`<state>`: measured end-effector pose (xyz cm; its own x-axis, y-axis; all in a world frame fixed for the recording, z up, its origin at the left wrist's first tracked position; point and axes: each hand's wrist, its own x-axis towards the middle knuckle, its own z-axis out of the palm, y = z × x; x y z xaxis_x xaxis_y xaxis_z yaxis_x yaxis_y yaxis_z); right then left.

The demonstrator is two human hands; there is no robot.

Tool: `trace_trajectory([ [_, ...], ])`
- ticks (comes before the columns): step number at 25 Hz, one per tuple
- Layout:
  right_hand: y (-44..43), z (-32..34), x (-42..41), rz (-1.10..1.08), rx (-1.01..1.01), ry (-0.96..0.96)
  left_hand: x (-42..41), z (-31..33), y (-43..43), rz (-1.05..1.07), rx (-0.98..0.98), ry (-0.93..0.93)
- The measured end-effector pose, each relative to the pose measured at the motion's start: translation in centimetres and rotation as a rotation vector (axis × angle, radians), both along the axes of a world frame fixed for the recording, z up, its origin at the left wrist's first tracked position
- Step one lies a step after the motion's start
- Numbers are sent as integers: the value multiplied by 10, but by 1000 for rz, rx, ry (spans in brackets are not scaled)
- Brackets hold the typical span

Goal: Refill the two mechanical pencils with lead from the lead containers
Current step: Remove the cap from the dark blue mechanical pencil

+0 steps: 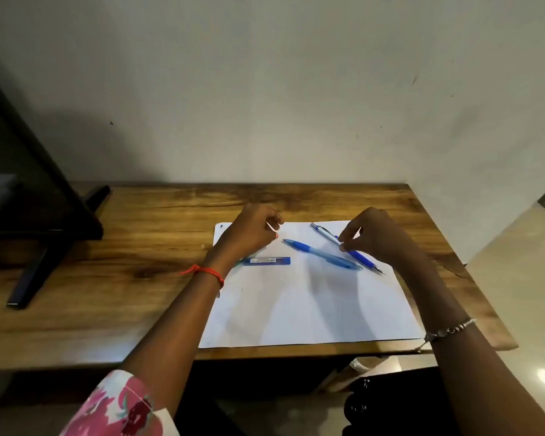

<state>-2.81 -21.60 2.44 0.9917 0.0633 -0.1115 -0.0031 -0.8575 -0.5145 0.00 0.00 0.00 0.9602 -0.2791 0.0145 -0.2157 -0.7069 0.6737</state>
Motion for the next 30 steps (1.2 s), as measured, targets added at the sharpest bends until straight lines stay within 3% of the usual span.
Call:
trace_trajectory([
  [9, -6, -27, 19, -89, -94, -22, 9, -1, -14, -12, -25, -24],
  [13, -1, -26, 24, -95, -33, -34, 8, 0, -16, 14, -77, -9],
  [15, 0, -13, 23, -190, 211, -118, 6, 2, -17, 40, -199, 34],
  [16, -1, -7, 23, -274, 463, -139, 5, 4, -18, 49, -288, 69],
  [18, 0, 7, 21, -392, 1151, -90, 3, 10, -20, 40, -475, 181],
  [20, 3, 9, 21, -398, 1591, -37, 0, 15, -20, 10, -615, 322],
  [23, 11, 9, 18, -365, 1774, -25, -4, 21, -17, -6, -744, 454],
  [30, 15, 9, 18, -347, 1764, -28, -9, 31, -10, 0, -872, 575],
])
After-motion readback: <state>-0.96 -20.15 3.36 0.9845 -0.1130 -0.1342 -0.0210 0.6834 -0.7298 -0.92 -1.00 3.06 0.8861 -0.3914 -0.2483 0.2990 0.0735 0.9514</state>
